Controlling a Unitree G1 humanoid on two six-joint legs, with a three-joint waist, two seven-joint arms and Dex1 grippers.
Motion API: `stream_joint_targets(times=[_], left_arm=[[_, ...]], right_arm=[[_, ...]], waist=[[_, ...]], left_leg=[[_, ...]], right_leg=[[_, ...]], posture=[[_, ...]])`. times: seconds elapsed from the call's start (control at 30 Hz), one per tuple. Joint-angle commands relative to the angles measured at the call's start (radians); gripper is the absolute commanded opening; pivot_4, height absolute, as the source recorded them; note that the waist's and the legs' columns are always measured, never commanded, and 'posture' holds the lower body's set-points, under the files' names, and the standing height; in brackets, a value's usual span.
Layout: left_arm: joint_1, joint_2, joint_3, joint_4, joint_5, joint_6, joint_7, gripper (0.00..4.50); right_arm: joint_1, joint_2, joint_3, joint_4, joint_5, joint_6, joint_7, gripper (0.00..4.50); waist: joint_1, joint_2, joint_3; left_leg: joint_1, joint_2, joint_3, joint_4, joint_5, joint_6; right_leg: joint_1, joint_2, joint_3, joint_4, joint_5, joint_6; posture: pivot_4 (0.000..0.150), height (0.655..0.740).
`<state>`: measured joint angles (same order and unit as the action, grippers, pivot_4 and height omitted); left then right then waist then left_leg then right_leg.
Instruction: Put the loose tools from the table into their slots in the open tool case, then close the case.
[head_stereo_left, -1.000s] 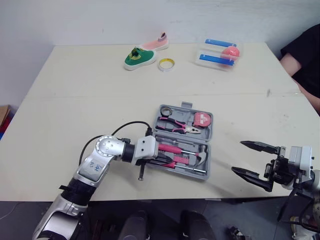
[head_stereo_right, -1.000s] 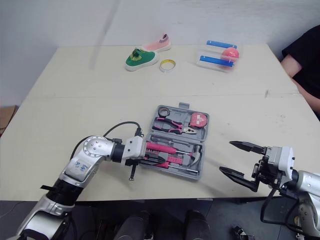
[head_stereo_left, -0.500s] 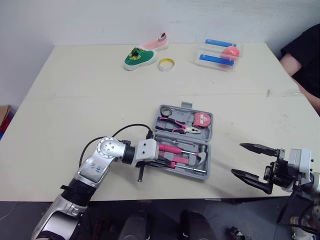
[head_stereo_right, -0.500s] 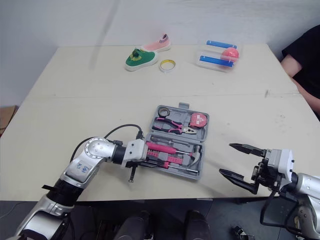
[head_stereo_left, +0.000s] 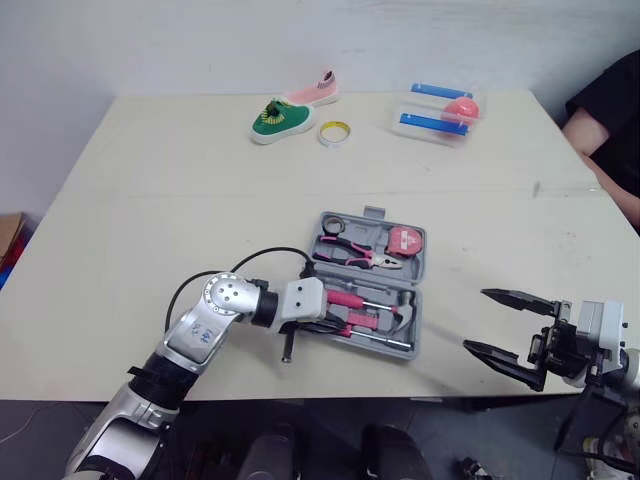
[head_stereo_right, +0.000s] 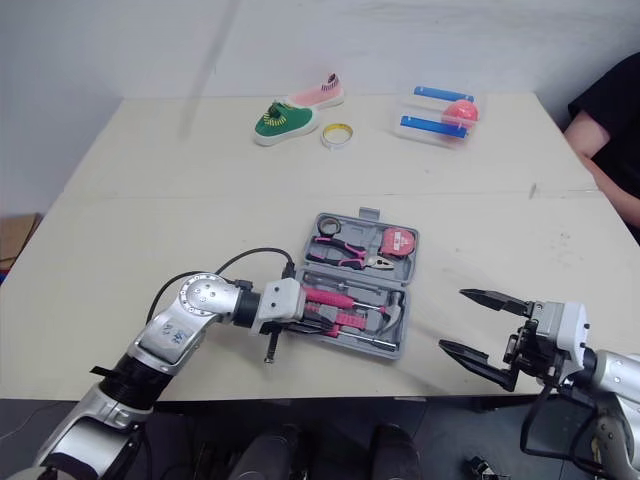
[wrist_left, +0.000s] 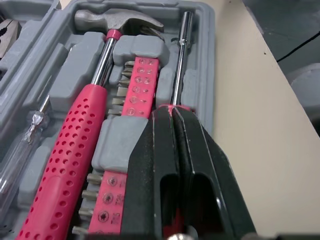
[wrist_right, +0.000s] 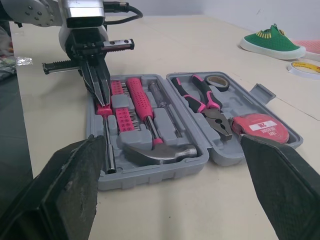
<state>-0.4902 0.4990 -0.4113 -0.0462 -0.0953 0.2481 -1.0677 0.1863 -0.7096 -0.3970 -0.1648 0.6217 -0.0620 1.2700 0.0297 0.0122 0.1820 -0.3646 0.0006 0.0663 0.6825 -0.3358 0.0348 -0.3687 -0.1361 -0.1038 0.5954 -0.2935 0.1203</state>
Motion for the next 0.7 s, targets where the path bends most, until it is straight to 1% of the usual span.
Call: stream_joint_targets(times=[0.03, 0.07, 0.13, 0.23, 0.33, 0.37, 0.47, 0.53, 0.57, 0.63, 0.67, 0.7], left_arm=[[0.051, 0.038, -0.107, 0.047, 0.106, 0.132, -0.001, 0.03], [0.053, 0.045, -0.122, 0.040, 0.110, 0.163, -0.008, 0.03], [0.056, 0.069, -0.151, 0.040, 0.130, 0.205, -0.015, 0.03], [0.058, 0.079, -0.167, 0.058, 0.139, 0.265, 0.012, 0.03], [0.056, 0.068, -0.172, 0.080, 0.142, 0.265, 0.030, 0.03], [0.056, 0.065, -0.174, 0.086, 0.139, 0.263, 0.032, 0.03], [0.057, 0.066, -0.172, 0.084, 0.128, 0.239, 0.031, 0.03], [0.064, 0.044, -0.120, 0.066, 0.073, 0.170, 0.027, 0.03], [0.065, 0.018, -0.076, 0.057, 0.030, 0.093, 0.024, 0.03], [0.059, -0.026, 0.039, 0.002, -0.084, -0.009, -0.001, 0.03], [0.056, -0.040, 0.088, -0.023, -0.131, -0.022, -0.007, 0.03], [0.056, -0.039, 0.123, -0.049, -0.174, -0.023, -0.028, 0.03]], right_arm=[[0.011, 0.010, -0.019, -0.027, 0.019, -0.009, -0.008, 4.50], [0.010, 0.010, -0.017, -0.025, 0.020, -0.008, -0.006, 4.50], [0.006, 0.011, -0.018, -0.018, 0.020, -0.009, -0.008, 4.50], [0.009, 0.017, -0.021, -0.013, 0.018, -0.005, -0.020, 4.50], [0.007, 0.022, -0.018, 0.001, 0.009, -0.012, -0.027, 4.50], [0.005, 0.026, -0.019, 0.006, 0.009, -0.014, -0.031, 4.50], [-0.003, 0.033, -0.022, 0.014, 0.013, -0.015, -0.041, 4.50], [-0.022, 0.042, -0.031, 0.024, 0.023, -0.012, -0.056, 4.50], [-0.033, 0.042, -0.035, 0.031, 0.024, -0.011, -0.061, 4.50], [-0.052, 0.028, -0.046, 0.048, 0.028, -0.007, -0.056, 4.50], [-0.056, 0.022, -0.052, 0.057, 0.030, -0.006, -0.051, 4.50], [-0.057, 0.017, -0.058, 0.065, 0.034, -0.005, -0.044, 4.50]], waist=[[-0.001, 0.000, -0.001], [-0.001, 0.001, -0.001], [-0.002, 0.001, -0.007], [-0.003, 0.001, -0.020], [-0.002, 0.001, -0.024], [-0.002, 0.001, -0.025], [-0.002, 0.006, -0.028], [-0.003, 0.007, -0.028], [-0.003, 0.008, -0.028], [-0.003, 0.010, -0.026], [-0.003, 0.013, -0.024], [-0.003, 0.009, -0.018]], left_leg=[[0.002, 0.000, -0.001, 0.000, -0.001, 0.000], [0.005, 0.001, -0.002, -0.001, -0.003, -0.001], [0.010, 0.001, -0.002, -0.002, -0.005, -0.001], [0.012, 0.002, -0.002, -0.004, -0.006, -0.002], [0.013, 0.002, -0.004, -0.004, -0.006, -0.002], [0.014, 0.002, -0.004, -0.004, -0.007, -0.004], [0.015, 0.002, -0.005, -0.005, -0.009, -0.006], [0.015, 0.002, -0.005, -0.005, -0.009, -0.006], [0.015, 0.002, -0.005, -0.006, -0.009, -0.006], [0.013, 0.001, -0.005, -0.006, -0.009, -0.005], [0.011, 0.000, -0.005, -0.005, -0.008, -0.004], [0.010, 0.000, -0.005, -0.005, -0.006, -0.002]], right_leg=[[0.002, 0.000, 0.001, -0.001, 0.000, 0.000], [0.007, -0.005, 0.002, -0.003, 0.000, 0.000], [0.012, -0.006, 0.002, -0.005, -0.001, -0.001], [0.013, -0.006, 0.002, -0.006, -0.001, -0.002], [0.015, -0.007, 0.001, -0.007, -0.002, -0.002], [0.015, -0.008, 0.001, -0.007, -0.002, -0.003], [0.017, -0.009, 0.000, -0.008, -0.002, -0.003], [0.018, -0.009, 0.000, -0.009, -0.002, -0.003], [0.018, -0.009, 0.000, -0.009, -0.002, -0.003], [0.015, -0.010, 0.000, -0.009, -0.002, -0.003], [0.013, -0.011, 0.000, -0.008, -0.002, -0.003], [0.011, -0.011, 0.000, -0.008, -0.002, -0.003]], posture=[[0.150, 0.7400], [0.150, 0.7400], [0.150, 0.7400], [0.150, 0.7400], [0.150, 0.7400], [0.150, 0.7400], [0.150, 0.7400], [0.150, 0.7400], [0.150, 0.7400], [0.150, 0.7400], [0.150, 0.7400], [0.150, 0.7400]])
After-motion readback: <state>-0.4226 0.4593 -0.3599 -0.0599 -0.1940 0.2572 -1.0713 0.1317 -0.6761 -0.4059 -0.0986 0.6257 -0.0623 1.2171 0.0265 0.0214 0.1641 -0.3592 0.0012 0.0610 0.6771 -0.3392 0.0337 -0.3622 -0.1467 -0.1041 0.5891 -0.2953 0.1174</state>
